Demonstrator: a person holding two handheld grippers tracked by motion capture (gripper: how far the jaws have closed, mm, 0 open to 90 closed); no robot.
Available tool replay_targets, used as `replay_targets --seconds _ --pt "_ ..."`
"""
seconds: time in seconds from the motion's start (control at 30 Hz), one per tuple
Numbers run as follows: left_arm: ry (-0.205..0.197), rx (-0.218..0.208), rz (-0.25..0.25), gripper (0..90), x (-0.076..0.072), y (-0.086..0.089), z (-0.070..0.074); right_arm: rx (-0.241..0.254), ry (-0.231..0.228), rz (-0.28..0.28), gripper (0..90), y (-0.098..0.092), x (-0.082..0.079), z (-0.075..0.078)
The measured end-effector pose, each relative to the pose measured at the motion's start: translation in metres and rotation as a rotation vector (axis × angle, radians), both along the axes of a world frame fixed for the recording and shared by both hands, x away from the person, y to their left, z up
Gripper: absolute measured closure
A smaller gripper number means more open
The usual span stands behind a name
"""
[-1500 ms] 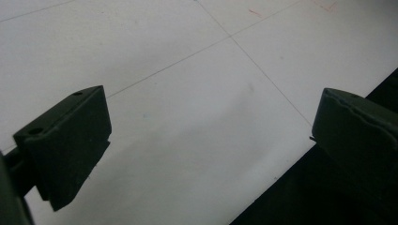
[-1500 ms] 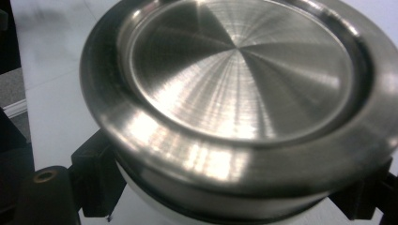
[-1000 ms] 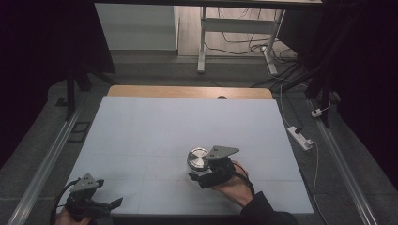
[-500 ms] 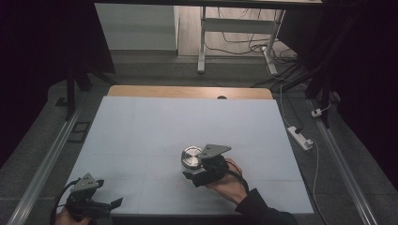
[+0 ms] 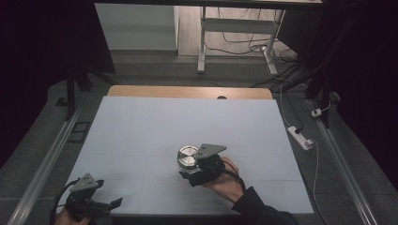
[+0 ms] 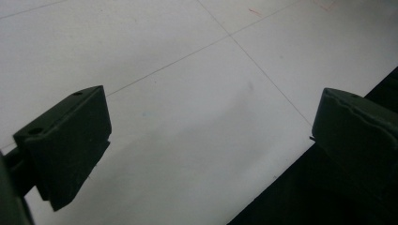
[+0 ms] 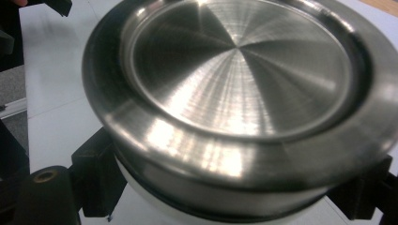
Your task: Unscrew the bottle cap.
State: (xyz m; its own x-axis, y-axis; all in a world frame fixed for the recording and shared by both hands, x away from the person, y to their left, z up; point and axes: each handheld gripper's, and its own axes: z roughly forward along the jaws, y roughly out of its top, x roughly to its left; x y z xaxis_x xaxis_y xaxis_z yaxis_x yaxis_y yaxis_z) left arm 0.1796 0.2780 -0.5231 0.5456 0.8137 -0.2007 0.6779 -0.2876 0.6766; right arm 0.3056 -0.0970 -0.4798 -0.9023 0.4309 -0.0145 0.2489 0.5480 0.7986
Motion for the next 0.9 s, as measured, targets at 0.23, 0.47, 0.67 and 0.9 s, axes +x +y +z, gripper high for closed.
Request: replay_targets --seconds 0.23,0.47,0.67,0.9 --pt "-0.002 -0.047 -0.007 0.0 0.001 0.003 0.001 0.001 -0.003 0.001 14.6 0.0 0.0 0.001" --pt "-0.011 -0.036 -0.007 0.0 0.002 0.001 0.004 0.001 -0.007 0.006 14.6 0.0 -0.001 0.002" --pt "-0.026 -0.023 -0.021 0.0 0.003 -0.002 0.007 0.003 -0.008 0.009 14.5 0.0 -0.001 0.003" --pt "-0.063 -0.037 -0.108 0.0 0.011 -0.009 0.01 0.003 -0.006 0.013 14.6 0.0 -0.002 0.003"
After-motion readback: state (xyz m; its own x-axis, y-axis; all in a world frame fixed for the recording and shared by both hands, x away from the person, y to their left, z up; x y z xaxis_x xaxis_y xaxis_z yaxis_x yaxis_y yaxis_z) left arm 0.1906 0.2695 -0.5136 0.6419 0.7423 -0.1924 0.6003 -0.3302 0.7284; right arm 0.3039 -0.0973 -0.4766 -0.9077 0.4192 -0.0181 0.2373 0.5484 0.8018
